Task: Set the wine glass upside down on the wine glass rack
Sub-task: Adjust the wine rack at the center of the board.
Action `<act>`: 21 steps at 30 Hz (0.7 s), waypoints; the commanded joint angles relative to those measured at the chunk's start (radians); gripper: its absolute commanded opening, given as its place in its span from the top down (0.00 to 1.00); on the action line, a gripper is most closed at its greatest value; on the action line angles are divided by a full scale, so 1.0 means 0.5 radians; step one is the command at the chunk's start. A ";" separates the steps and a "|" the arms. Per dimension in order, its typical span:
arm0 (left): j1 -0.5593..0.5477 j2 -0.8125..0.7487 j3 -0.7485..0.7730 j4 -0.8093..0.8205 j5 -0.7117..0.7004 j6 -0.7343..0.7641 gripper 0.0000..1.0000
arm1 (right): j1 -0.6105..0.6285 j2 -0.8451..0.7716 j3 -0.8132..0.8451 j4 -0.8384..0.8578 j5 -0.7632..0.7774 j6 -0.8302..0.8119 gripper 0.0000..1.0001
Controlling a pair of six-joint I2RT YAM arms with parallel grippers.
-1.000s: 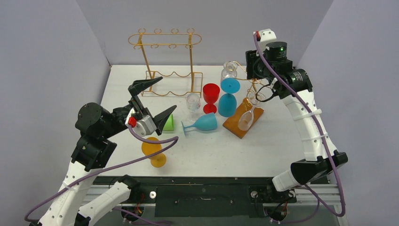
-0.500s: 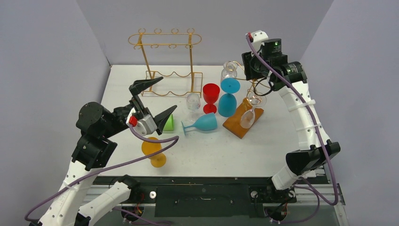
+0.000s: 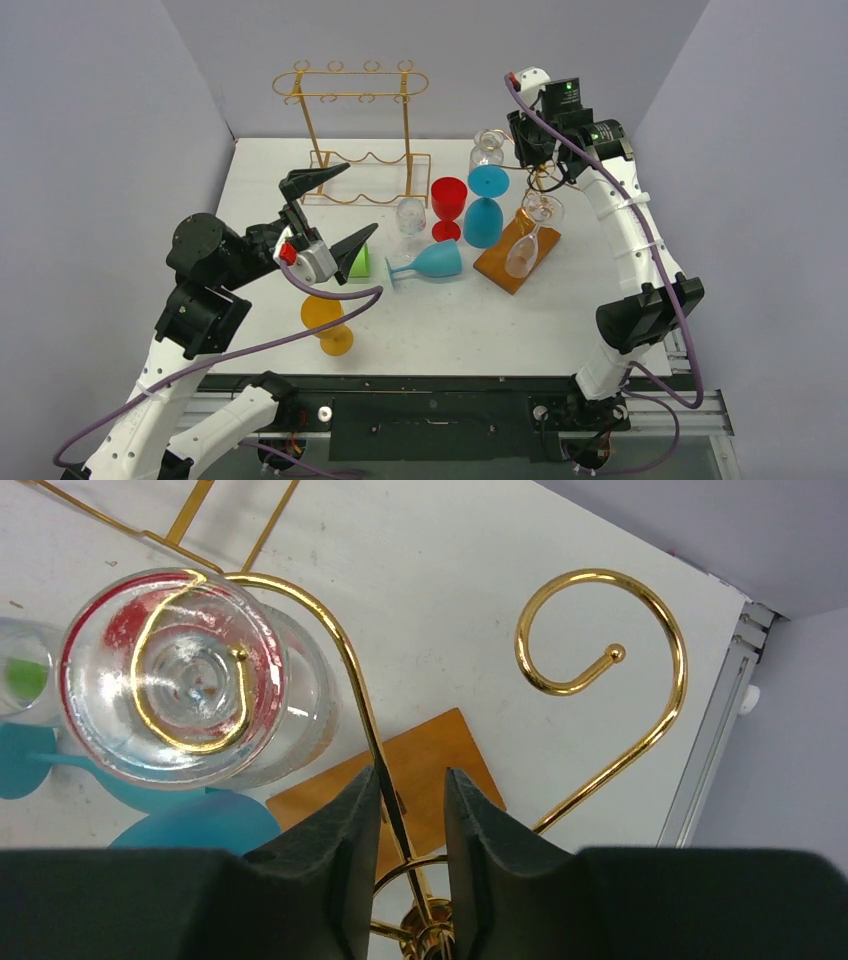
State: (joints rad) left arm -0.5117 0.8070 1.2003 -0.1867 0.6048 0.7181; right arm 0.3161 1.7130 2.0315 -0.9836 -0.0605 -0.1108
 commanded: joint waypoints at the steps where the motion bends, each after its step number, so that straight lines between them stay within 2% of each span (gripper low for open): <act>1: -0.012 -0.003 0.084 0.009 -0.034 0.000 0.04 | 0.026 0.028 0.081 -0.027 -0.012 -0.006 0.82; 4: -0.013 -0.003 0.084 0.017 -0.032 -0.009 0.04 | 0.031 0.037 0.096 -0.021 0.007 0.013 0.94; 7: -0.013 -0.006 0.079 0.020 -0.028 -0.010 0.04 | 0.032 0.036 0.106 0.004 0.011 0.068 1.00; 12: -0.013 -0.013 0.077 0.027 -0.027 -0.006 0.04 | 0.058 0.011 0.064 0.064 0.077 0.132 1.00; 21: -0.016 -0.023 0.064 0.024 -0.014 0.011 0.04 | 0.061 -0.364 -0.452 0.607 0.256 0.222 1.00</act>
State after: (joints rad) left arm -0.5152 0.8062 1.2011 -0.1867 0.6025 0.7185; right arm 0.3340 1.6508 1.9060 -0.8612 0.0006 -0.0353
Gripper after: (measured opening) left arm 0.961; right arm 0.025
